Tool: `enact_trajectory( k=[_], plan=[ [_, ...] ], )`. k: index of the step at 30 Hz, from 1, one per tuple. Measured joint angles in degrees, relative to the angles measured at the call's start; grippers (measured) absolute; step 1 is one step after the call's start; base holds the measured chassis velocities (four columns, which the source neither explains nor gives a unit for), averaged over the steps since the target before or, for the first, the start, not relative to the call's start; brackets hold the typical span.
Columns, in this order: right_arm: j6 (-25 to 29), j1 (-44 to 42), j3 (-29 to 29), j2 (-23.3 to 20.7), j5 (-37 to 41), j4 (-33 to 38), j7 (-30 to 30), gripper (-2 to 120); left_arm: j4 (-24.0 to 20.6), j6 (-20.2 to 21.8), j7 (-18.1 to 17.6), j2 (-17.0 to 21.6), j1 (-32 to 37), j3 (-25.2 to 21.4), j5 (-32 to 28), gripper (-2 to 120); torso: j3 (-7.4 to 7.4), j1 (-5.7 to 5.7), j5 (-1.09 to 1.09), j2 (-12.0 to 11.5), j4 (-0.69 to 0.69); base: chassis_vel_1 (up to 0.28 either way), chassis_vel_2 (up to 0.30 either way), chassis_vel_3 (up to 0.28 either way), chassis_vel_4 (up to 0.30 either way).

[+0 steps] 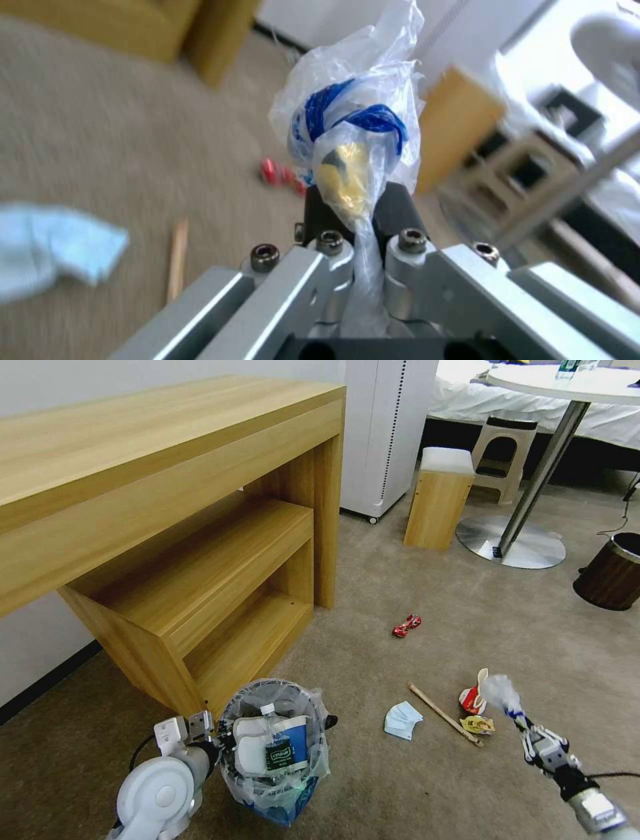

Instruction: Pick up the trash bin and place the garbage on the floor into it.

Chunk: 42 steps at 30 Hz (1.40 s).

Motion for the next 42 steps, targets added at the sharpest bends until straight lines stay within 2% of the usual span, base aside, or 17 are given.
enact_trajectory(
  k=[7,15,16,18,20,21,27,32,34,42],
  plan=[
    [0.6,2.4,-1.2,-2.5,4.3,4.8,-4.3,0,0.1,0.2,0.0,-0.1,0.0,0.9,0.4,0,0.00,0.00,0.00,0.0,0.00,0.000,0.000,0.000,0.000],
    [1.5,7.0,-6.2,-7.0,9.8,11.0,-8.0,0,0.1,0.5,-0.2,0.4,-0.4,2.1,0.5,0,0.01,0.00,-0.02,0.0,-0.01,0.000,0.000,0.000,0.000],
    [1.5,8.8,-8.2,-8.8,11.6,12.1,-8.7,0,0.1,0.6,-0.3,0.6,-0.4,2.3,0.5,0,0.01,0.00,-0.02,0.0,-0.01,0.000,0.000,0.000,0.000],
    [1.5,9.3,-8.9,-9.3,12.2,12.4,-8.9,0,0.1,0.6,-0.3,0.7,-0.4,2.4,0.5,0,0.01,0.00,-0.02,0.0,-0.01,0.000,0.000,0.000,0.000],
    [1.5,13.5,-13.1,-12.4,16.3,13.9,-11.1,0,0.1,0.7,-0.3,1.1,-0.4,2.8,0.5,0,0.01,0.00,-0.02,0.0,0.00,0.000,0.000,0.000,0.000],
    [1.5,13.5,-13.1,-12.4,16.3,13.9,-11.1,0,0.1,0.7,-0.3,1.1,-0.4,2.8,0.5,0,0.01,0.00,-0.02,0.0,0.00,0.000,0.000,0.000,0.000],
    [1.0,22.9,-22.3,-15.9,23.7,15.1,-18.3,0,0.4,0.8,-0.2,1.4,-1.1,4.2,0.5,0,0.01,0.01,-0.03,0.0,0.01,0.000,0.000,0.000,0.000],
    [0.7,23.8,-25.9,-15.3,26.1,16.0,-20.3,0,1.5,0.8,-0.2,0.5,-3.0,6.4,0.6,0,0.00,0.01,-0.01,0.0,-0.01,0.000,0.000,0.000,0.000],
    [0.7,24.5,-28.1,-13.8,26.6,16.0,-20.6,0,2.1,0.9,-0.2,-0.3,-4.0,7.5,1.0,0,0.00,0.01,0.00,0.0,0.00,0.000,0.000,0.000,0.000],
    [0.9,25.7,-32.0,-12.4,26.9,15.3,-21.5,0,2.9,1.1,-0.2,-1.7,-5.0,8.8,1.6,0,0.00,0.00,0.00,0.0,0.00,0.000,0.000,0.000,0.000]
  ],
)
